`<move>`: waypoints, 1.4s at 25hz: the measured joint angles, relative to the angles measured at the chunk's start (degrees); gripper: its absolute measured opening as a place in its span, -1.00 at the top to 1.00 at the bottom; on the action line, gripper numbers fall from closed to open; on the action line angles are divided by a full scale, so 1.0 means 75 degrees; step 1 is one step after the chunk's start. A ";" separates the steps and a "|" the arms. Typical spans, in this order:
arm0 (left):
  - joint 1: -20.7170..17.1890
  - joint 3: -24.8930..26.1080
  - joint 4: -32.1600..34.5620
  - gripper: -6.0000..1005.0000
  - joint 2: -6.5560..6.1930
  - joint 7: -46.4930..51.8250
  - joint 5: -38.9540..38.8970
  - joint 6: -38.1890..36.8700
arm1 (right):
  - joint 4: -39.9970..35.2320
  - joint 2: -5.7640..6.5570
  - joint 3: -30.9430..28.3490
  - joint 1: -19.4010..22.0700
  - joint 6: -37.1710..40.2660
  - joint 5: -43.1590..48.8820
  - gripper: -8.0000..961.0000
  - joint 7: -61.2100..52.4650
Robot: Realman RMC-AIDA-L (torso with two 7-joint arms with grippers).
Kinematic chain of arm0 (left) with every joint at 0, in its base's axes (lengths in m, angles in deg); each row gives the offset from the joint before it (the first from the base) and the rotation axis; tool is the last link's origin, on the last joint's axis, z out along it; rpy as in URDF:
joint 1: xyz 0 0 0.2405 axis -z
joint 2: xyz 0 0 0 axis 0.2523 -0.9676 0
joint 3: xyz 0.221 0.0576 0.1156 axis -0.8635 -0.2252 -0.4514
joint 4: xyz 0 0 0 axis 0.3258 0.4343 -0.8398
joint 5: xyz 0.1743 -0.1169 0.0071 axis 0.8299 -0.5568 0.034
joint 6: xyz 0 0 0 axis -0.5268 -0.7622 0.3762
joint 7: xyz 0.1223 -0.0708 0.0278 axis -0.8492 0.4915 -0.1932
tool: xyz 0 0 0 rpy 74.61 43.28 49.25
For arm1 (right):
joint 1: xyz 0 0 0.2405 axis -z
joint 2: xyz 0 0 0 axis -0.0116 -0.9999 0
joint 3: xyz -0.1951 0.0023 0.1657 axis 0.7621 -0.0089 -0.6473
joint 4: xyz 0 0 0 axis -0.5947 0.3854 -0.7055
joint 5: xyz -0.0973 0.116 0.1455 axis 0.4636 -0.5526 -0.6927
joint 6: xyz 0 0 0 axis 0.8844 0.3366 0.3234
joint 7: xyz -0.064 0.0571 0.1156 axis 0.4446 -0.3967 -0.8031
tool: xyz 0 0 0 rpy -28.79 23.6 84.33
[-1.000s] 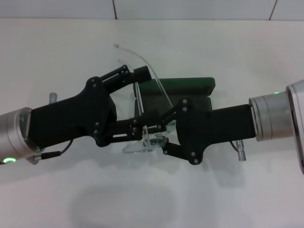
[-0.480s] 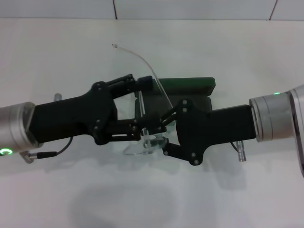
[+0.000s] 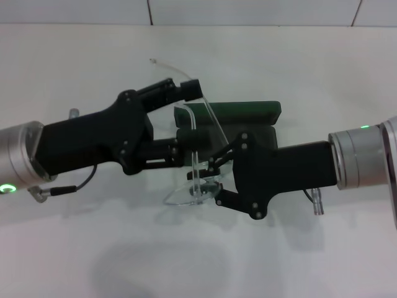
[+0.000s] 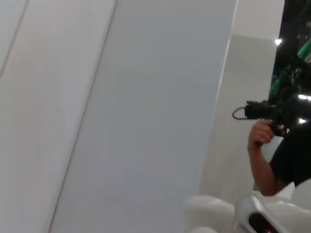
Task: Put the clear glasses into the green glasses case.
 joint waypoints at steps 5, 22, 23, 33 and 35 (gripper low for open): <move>-0.0018 0.0007 -0.0052 -0.77 -0.0036 -0.0016 0.0005 0.0054 | -0.0009 0.0000 -0.0034 0.0121 0.0111 -0.0101 0.73 0.0253; 0.0261 -0.0040 -0.0094 -0.77 0.0199 0.0053 0.0768 0.0193 | 0.0017 0.0025 -0.0024 0.0184 0.0276 -0.0379 0.73 0.0566; 0.0262 -0.0043 -0.0094 -0.77 0.0196 0.0066 0.0769 0.0195 | 0.0019 0.0029 -0.0024 0.0194 0.0313 -0.0379 0.73 0.0566; 0.0179 0.0019 -0.0096 -0.77 0.0176 0.0267 0.0503 0.0197 | 0.0027 0.0059 -0.0074 0.0330 0.0514 -0.0353 0.73 0.0711; 0.0175 0.0017 -0.0112 -0.77 0.0178 0.0268 0.0520 0.0196 | 0.0017 0.0062 -0.0079 0.0387 0.0544 -0.0371 0.73 0.0840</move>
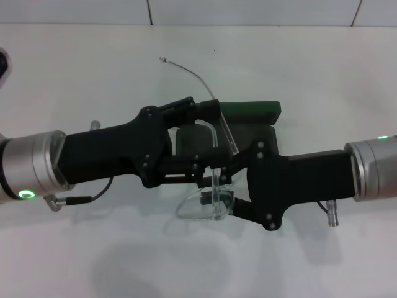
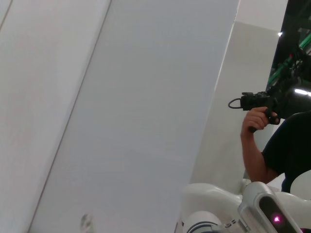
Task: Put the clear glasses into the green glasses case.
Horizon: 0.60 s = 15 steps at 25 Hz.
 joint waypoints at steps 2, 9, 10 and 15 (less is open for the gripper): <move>0.0005 -0.0021 -0.0049 -0.77 0.0007 0.0003 0.0030 -0.0002 | -0.0020 -0.0005 -0.0002 0.0029 0.0020 -0.0019 0.73 0.0087; 0.0195 -0.0075 -0.0259 -0.77 0.0031 0.0017 0.0228 0.0050 | -0.0047 -0.0016 -0.0004 0.0083 0.0055 -0.0101 0.73 0.0170; 0.0214 -0.0075 -0.0295 -0.77 0.0034 0.0028 0.0249 0.0088 | -0.0047 -0.0016 -0.0004 0.0083 0.0055 -0.0101 0.73 0.0170; 0.0262 -0.0075 -0.0366 -0.77 0.0038 0.0169 0.0330 0.0243 | -0.0027 -0.0010 -0.0019 0.0095 0.0313 -0.0188 0.74 0.0309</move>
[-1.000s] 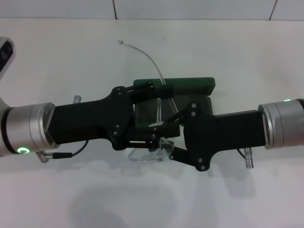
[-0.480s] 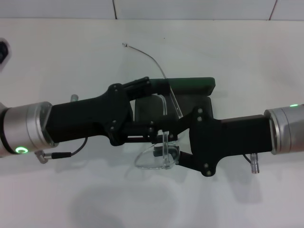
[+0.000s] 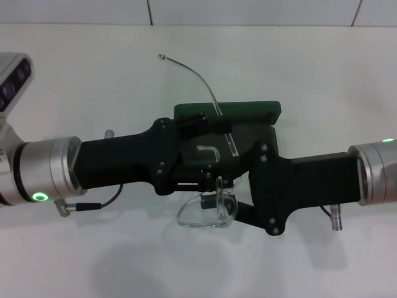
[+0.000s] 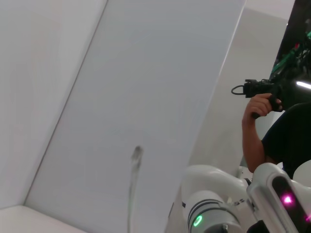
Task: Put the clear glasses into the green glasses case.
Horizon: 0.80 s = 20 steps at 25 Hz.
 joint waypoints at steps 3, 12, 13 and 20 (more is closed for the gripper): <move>0.0009 0.0010 0.0010 -0.77 0.0059 0.0041 0.0030 -0.0007 | 0.0021 0.0005 -0.0049 0.0011 0.0008 -0.0027 0.74 0.0006; -0.0293 0.0097 0.0096 -0.76 -0.0225 -0.0205 -0.0963 -0.0509 | 0.0148 0.0009 -0.0102 0.0073 0.0067 -0.0032 0.74 -0.0045; -0.0370 0.0164 0.0099 -0.76 -0.0259 -0.0308 -0.1032 -0.0501 | 0.0151 0.0010 -0.0108 0.0079 0.0129 -0.0035 0.74 -0.0077; -0.1189 0.1219 0.0098 -0.76 -0.0176 -0.2147 -0.1083 0.0848 | 0.0211 0.0033 -0.0524 -0.0058 0.1296 -0.0106 0.74 -0.1153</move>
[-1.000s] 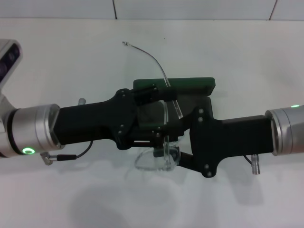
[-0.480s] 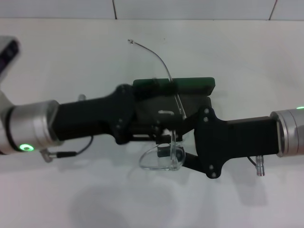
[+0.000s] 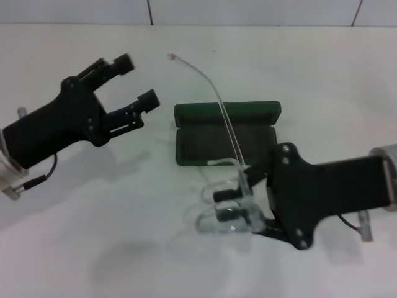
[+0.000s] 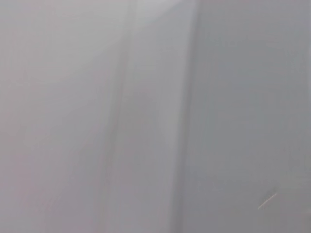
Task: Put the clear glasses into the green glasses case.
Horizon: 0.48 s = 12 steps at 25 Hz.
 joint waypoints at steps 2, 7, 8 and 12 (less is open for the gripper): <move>-0.0100 0.0031 -0.0036 -0.76 0.0112 -0.0544 -0.0025 0.0477 | 0.0017 -0.0010 -0.0076 -0.0050 0.0355 -0.0061 0.74 -0.0219; -0.0113 -0.0005 -0.0115 -0.76 0.0532 -0.2069 -0.0017 0.0890 | 0.0635 -0.0076 0.0073 -0.0547 0.0535 -0.0679 0.74 -0.1070; -0.0074 -0.0049 -0.0150 -0.76 0.0590 -0.2377 -0.0021 0.0876 | 0.0955 -0.0075 0.0139 -0.0750 0.0576 -0.0876 0.74 -0.1213; 0.0181 -0.0226 -0.0435 -0.76 0.0638 -0.3020 -0.0075 0.0796 | 0.2215 -0.0072 0.0278 -0.1525 0.0658 -0.1579 0.74 -0.1771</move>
